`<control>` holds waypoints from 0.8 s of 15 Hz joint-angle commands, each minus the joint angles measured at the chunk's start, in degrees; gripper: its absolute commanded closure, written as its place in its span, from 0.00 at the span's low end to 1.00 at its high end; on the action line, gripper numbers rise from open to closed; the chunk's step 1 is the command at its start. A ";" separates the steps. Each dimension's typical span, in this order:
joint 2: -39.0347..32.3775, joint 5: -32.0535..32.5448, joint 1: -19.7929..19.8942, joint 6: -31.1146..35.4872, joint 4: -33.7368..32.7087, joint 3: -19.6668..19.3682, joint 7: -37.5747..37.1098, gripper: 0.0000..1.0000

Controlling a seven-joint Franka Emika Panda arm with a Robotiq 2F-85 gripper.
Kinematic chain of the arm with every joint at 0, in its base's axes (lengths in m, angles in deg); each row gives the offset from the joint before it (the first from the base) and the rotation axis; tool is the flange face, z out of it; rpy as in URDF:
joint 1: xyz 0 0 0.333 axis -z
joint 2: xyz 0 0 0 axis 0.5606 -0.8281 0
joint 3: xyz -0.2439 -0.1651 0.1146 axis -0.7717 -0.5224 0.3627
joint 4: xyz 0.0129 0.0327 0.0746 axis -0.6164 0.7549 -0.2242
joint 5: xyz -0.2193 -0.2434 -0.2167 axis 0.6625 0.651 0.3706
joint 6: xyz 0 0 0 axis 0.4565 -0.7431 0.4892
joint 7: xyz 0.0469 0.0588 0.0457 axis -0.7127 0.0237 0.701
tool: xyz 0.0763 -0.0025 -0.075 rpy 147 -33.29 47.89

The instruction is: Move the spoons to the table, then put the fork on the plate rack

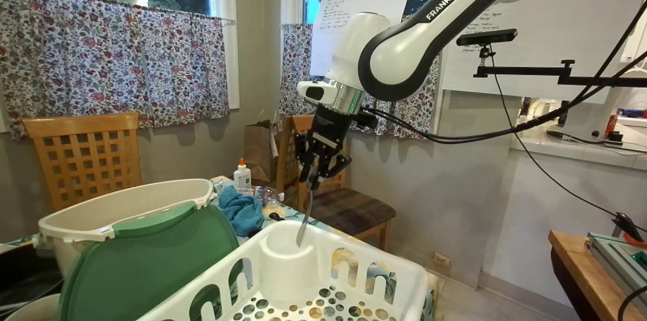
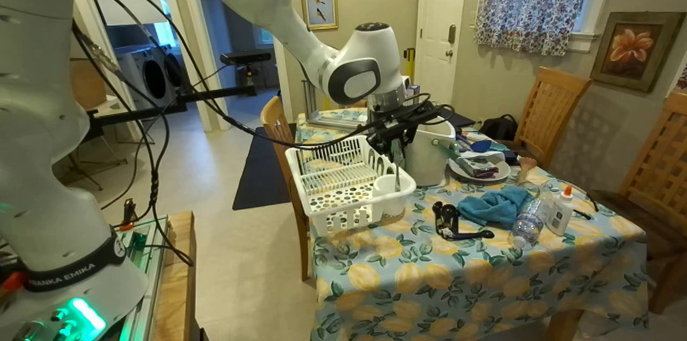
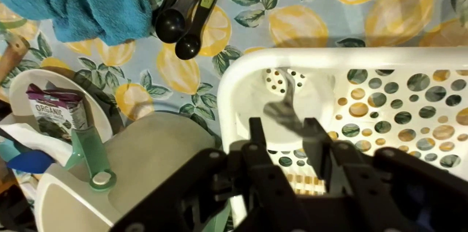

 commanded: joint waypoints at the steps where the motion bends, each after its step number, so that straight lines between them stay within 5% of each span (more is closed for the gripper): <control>1: -3.85 -3.20 0.81 -5.14 -5.12 1.50 5.16 0.91; 9: -7.13 -4.75 0.36 -10.26 -9.80 -0.03 7.33 0.91; 10: -6.98 -4.84 0.36 -9.94 -9.75 -0.18 7.03 0.41; 12: -5.85 -5.01 -0.30 -9.23 -9.09 -1.09 4.46 0.33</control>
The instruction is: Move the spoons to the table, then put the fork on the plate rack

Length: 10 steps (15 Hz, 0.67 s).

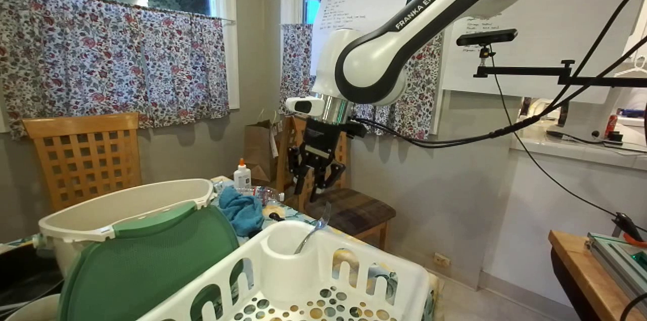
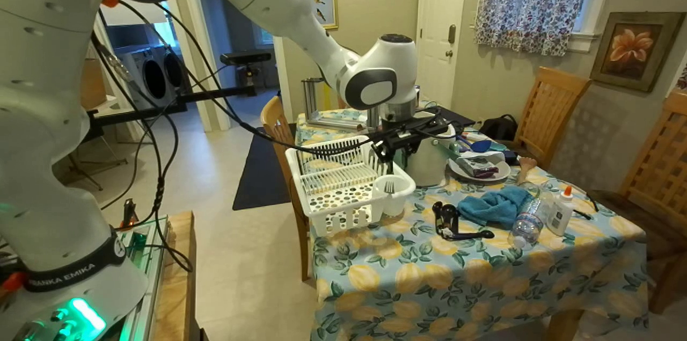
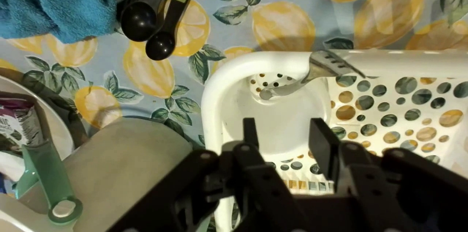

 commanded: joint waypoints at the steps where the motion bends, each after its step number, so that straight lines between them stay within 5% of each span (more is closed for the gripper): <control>1: 1.34 -1.25 -1.84 -0.09 -0.26 -2.45 -4.70 0.27; 4: 2.86 0.95 -5.61 -0.37 0.21 -6.63 -17.58 0.05; 10: 5.21 2.52 -9.99 -5.92 -0.55 -9.89 -40.45 0.00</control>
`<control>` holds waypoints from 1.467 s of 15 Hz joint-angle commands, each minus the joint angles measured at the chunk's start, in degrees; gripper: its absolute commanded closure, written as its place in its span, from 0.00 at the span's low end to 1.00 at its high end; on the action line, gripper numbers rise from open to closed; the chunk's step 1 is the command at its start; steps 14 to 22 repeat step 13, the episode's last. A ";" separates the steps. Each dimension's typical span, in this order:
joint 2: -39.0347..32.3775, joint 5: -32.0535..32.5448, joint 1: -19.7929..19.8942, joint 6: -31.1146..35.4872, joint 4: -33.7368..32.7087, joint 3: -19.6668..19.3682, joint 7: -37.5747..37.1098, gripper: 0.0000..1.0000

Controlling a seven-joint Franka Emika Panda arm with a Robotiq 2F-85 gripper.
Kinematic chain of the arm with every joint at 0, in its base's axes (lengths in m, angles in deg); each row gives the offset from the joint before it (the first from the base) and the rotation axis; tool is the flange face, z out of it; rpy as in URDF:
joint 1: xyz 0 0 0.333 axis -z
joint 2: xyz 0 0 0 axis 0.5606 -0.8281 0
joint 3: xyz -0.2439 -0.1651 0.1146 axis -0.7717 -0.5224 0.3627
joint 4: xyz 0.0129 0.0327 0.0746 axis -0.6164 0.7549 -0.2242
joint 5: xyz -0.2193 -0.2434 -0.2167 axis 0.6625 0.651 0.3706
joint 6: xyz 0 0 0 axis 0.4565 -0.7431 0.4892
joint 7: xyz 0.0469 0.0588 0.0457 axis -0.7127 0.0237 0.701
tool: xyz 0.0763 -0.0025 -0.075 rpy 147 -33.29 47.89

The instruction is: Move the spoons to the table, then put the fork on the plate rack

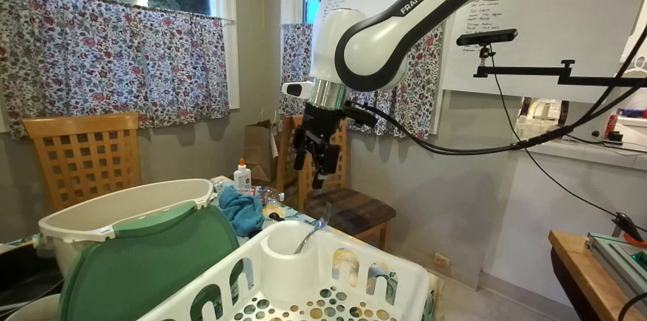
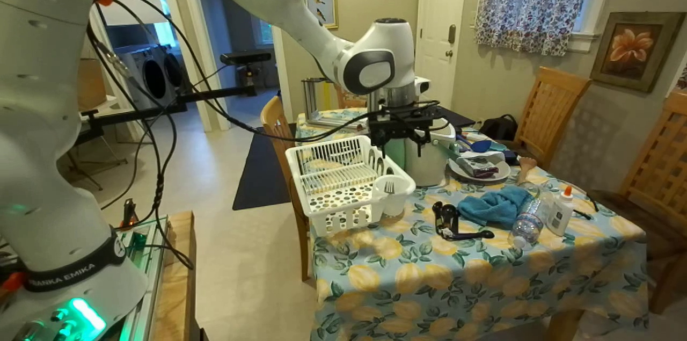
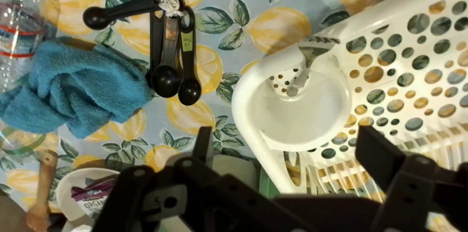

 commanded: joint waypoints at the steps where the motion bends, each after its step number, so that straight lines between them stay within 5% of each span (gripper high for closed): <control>1: 2.00 1.04 -1.75 -5.21 -0.57 -1.15 -13.13 0.00; 8: 5.23 0.36 -2.61 -6.47 1.00 -0.63 -35.28 0.00; 9: 3.40 0.51 -1.10 -6.28 -0.29 0.41 -30.38 0.00; 22: 3.96 0.39 -1.84 -6.28 -0.30 0.24 -34.19 0.00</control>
